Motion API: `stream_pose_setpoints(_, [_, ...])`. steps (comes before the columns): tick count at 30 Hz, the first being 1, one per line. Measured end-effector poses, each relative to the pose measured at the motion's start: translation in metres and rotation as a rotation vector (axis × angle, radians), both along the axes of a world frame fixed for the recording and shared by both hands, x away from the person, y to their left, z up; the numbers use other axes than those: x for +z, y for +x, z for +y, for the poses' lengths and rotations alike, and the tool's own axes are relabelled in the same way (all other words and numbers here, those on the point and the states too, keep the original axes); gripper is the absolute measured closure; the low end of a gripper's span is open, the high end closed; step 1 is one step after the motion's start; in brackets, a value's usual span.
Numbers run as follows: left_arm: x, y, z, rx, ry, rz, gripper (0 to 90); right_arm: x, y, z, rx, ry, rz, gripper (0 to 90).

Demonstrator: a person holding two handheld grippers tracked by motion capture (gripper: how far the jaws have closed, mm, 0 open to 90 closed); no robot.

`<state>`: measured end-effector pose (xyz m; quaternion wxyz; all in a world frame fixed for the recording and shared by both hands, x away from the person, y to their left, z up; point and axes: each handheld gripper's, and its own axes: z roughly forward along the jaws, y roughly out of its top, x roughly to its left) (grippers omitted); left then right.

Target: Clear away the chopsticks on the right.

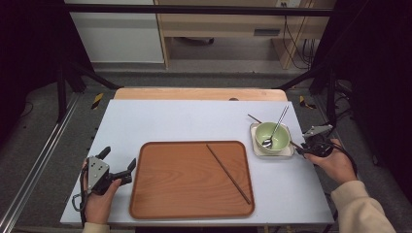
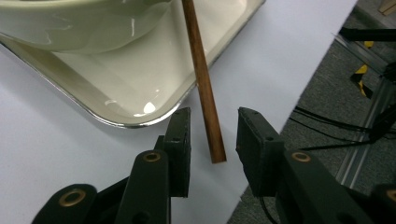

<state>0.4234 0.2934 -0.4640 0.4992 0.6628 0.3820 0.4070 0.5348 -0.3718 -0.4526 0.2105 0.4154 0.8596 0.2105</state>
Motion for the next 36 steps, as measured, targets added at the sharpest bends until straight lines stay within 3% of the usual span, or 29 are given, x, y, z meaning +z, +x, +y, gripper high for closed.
stream_pose_setpoints(6, [0.0,0.0,0.0,0.0,0.001,-0.001,3.9,-0.002,0.004,0.002,0.007,-0.007,0.01,71.6])
stream_pose_setpoints(10, [0.001,0.0,-0.001,-0.002,0.002,-0.002,3.9,-0.002,0.004,0.003,0.023,-0.019,0.026,82.0])
stream_pose_setpoints(16, [0.001,0.0,0.0,0.001,0.002,-0.002,3.9,0.005,-0.001,0.003,0.032,0.004,-0.027,84.3])
stream_pose_setpoints(21, [0.0,0.0,-0.001,0.0,0.001,-0.002,3.9,0.02,-0.006,-0.005,-0.059,0.01,-0.101,84.4])
stream_pose_setpoints(25, [0.001,0.0,-0.001,0.0,0.002,-0.002,3.9,0.038,-0.009,-0.009,-0.175,0.006,-0.174,84.4])
stream_pose_setpoints(29, [0.001,-0.001,0.0,0.002,0.002,-0.004,3.9,0.05,-0.009,-0.008,-0.256,0.018,-0.21,84.5])
stream_pose_setpoints(32, [0.001,0.0,0.0,0.002,0.002,-0.003,3.9,0.06,-0.01,-0.006,-0.274,0.047,-0.233,84.4])
stream_pose_setpoints(36, [0.001,0.0,0.0,0.003,0.001,-0.003,3.9,0.07,-0.014,0.0,-0.257,0.073,-0.257,84.4])
